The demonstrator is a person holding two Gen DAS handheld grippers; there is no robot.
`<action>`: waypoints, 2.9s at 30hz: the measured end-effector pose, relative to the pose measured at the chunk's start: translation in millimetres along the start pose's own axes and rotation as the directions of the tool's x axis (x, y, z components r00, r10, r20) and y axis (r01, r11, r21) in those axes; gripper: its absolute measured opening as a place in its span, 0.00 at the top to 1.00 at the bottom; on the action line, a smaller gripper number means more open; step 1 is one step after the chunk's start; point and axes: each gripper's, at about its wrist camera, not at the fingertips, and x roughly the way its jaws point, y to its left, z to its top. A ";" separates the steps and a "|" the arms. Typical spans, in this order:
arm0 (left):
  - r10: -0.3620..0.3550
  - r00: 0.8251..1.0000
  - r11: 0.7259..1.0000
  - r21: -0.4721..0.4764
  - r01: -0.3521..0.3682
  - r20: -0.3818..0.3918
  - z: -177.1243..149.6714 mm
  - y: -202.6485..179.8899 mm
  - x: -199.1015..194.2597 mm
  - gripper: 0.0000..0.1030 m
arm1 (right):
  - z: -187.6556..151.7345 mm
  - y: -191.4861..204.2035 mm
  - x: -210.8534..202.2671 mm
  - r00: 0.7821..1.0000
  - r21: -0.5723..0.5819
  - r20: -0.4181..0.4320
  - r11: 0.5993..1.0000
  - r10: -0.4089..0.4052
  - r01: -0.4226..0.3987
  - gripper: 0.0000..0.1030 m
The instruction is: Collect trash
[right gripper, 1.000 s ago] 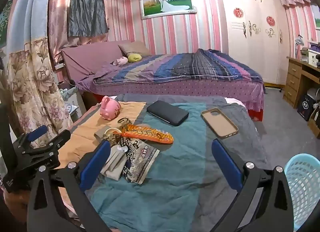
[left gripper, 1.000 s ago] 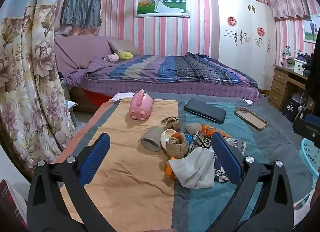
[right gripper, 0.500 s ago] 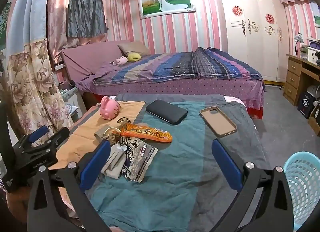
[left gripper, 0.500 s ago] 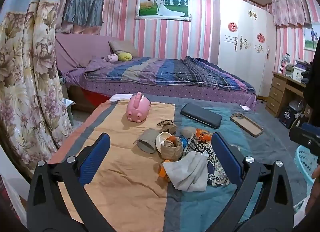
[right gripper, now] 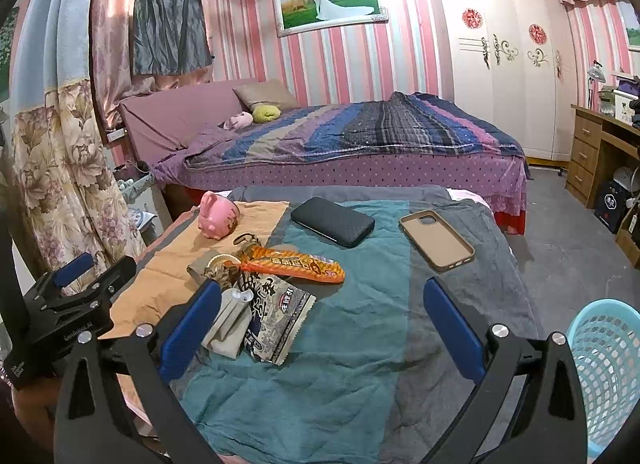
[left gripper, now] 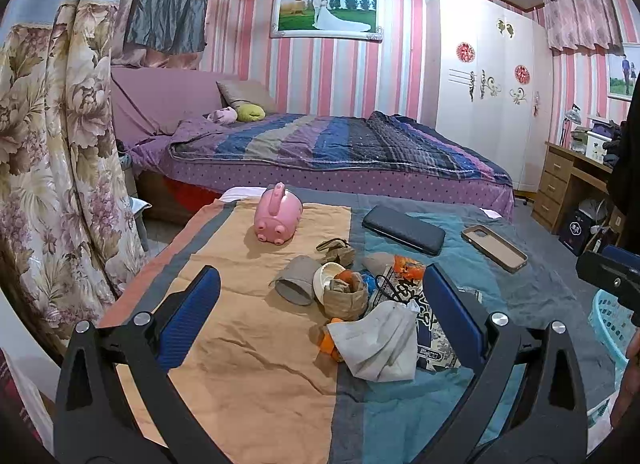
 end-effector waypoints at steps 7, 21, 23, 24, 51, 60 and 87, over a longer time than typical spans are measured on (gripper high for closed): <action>0.000 1.000 1.000 -0.001 0.000 0.001 0.6 0.7 -0.3 0.05 | 0.9 -0.9 -0.2 1.000 0.003 -0.001 1.000 0.001 -0.001 0.04; 0.003 1.000 1.000 -0.004 -0.003 -0.001 1.1 1.0 0.0 0.05 | 0.8 -1.8 -0.7 1.000 0.004 0.001 1.000 0.002 -0.002 0.04; 0.003 1.000 1.000 -0.005 -0.003 -0.001 1.3 1.1 -0.1 0.05 | 0.9 -2.0 -0.7 1.000 0.004 0.001 1.000 0.002 -0.002 0.04; 0.004 1.000 1.000 -0.004 -0.004 -0.001 1.4 1.2 0.1 0.05 | 0.9 -2.1 -0.7 1.000 0.003 0.001 1.000 0.003 -0.003 0.04; 0.008 1.000 1.000 -0.015 -0.008 -0.008 1.2 3.8 1.1 0.05 | 1.1 -3.7 -0.2 1.000 -0.001 -0.001 1.000 -0.003 0.003 0.04; 0.009 1.000 1.000 -0.014 -0.009 -0.007 1.2 3.4 1.3 0.05 | 4.3 -8.6 -1.1 1.000 0.005 0.004 1.000 -0.003 0.003 0.04; 0.009 1.000 1.000 -0.014 -0.009 -0.007 1.3 3.2 1.4 0.05 | 4.2 -8.3 -1.8 1.000 0.006 0.006 1.000 -0.005 0.005 0.04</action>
